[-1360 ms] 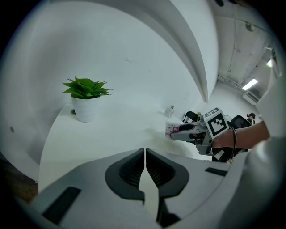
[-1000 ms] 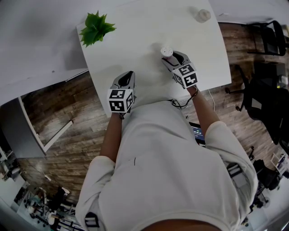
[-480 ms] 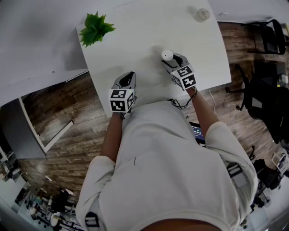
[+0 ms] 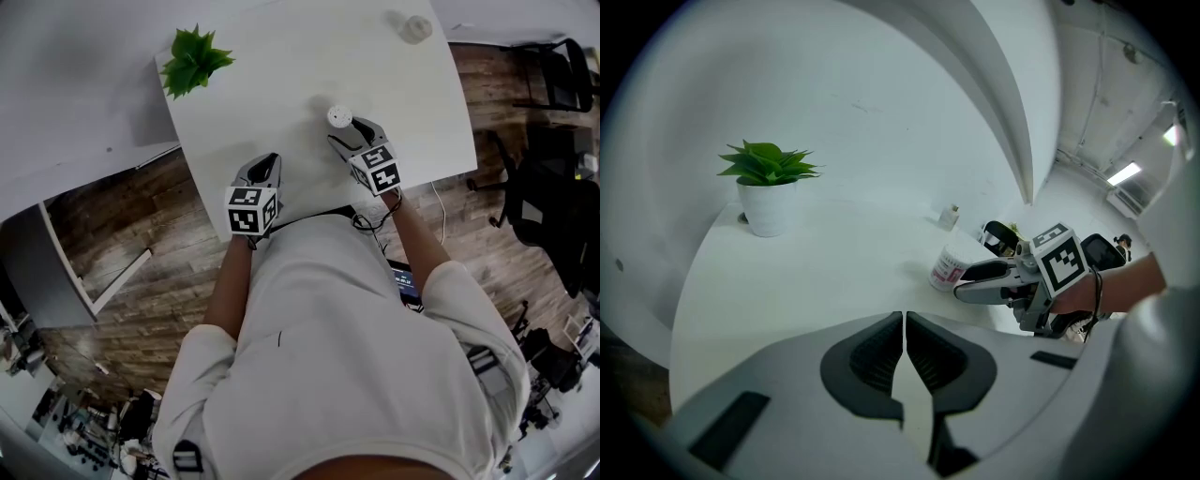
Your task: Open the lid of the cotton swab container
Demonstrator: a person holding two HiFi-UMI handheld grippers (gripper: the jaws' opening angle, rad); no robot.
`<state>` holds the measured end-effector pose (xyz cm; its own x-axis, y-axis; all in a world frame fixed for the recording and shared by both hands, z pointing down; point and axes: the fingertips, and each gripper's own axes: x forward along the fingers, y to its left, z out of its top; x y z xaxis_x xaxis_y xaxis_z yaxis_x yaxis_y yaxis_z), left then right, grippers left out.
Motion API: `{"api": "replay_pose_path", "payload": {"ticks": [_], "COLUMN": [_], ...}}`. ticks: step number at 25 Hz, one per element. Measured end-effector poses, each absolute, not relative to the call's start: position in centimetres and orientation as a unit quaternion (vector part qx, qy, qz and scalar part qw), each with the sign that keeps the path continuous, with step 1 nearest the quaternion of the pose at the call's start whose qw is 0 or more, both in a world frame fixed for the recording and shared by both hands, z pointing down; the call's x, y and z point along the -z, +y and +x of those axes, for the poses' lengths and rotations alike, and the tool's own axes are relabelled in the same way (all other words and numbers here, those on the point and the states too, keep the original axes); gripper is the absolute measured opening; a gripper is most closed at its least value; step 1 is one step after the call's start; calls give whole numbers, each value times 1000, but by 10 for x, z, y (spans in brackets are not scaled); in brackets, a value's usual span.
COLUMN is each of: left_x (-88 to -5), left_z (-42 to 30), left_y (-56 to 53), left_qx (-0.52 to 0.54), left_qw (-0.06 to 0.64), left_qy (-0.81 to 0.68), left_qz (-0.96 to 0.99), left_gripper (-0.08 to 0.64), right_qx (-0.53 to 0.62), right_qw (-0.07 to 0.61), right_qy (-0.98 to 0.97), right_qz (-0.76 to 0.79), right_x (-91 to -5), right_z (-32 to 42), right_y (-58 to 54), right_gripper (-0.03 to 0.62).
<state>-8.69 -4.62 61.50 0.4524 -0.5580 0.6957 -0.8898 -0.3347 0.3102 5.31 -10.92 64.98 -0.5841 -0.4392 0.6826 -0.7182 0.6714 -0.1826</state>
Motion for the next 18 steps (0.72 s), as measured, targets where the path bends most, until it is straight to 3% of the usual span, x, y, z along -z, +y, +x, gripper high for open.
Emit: {"api": "replay_pose_path", "payload": {"ticks": [6, 11, 18], "left_x": [-618, -623, -626], "left_z": [-74, -67, -62], "left_y": [-35, -26, -21], "left_qx": [-261, -269, -276], "left_qw": [349, 353, 343], "left_qy": [-451, -442, -409], "left_qz": [779, 780, 799], "left_gripper": [28, 28, 28], "right_qx": [-245, -240, -237], "right_qw": [306, 301, 286], "right_qy": [-851, -838, -823], "right_qz": [351, 386, 431], "right_x": [-655, -651, -641], "right_z": [74, 90, 82], "right_y": [-85, -68, -55], "right_gripper": [211, 8, -2]}}
